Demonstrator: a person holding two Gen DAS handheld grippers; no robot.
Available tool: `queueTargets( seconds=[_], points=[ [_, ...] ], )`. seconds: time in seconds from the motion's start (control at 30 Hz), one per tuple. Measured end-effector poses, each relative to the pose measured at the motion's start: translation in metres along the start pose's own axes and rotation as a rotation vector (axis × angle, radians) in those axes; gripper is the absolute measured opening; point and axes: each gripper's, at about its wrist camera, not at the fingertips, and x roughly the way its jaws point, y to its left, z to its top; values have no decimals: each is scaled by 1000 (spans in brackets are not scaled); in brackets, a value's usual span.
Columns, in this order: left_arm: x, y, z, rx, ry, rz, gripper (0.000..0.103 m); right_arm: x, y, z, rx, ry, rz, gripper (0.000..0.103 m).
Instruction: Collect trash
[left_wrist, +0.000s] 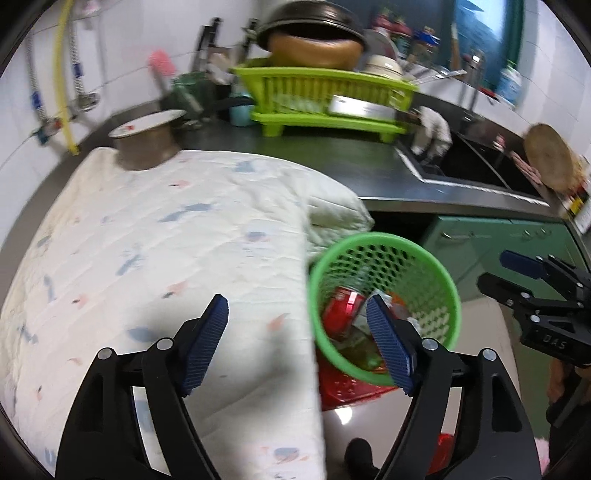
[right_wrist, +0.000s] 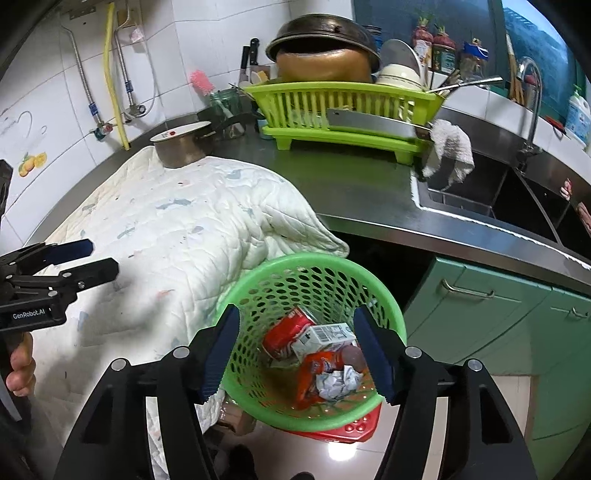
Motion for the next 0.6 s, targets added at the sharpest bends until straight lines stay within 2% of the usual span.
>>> queueTargets(
  seconds=[0.1, 0.2, 0.33, 0.47, 0.6],
  points=[
    [-10, 14, -2, -31, -17, 31, 78, -1, 8, 6, -3, -7, 18, 66],
    [-20, 27, -3, -63, -40, 78, 85, -1, 18, 12, -14, -10, 34, 69],
    [-34, 47, -8, -123, -57, 112, 89, -1, 35, 21, -38, -16, 58, 73],
    [-47, 67, -14, -181, -76, 154, 90, -1, 49, 29, -58, -25, 83, 76],
    [-59, 81, -20, -213, -93, 193, 95, -3, 63, 36, -80, -35, 106, 79]
  ],
)
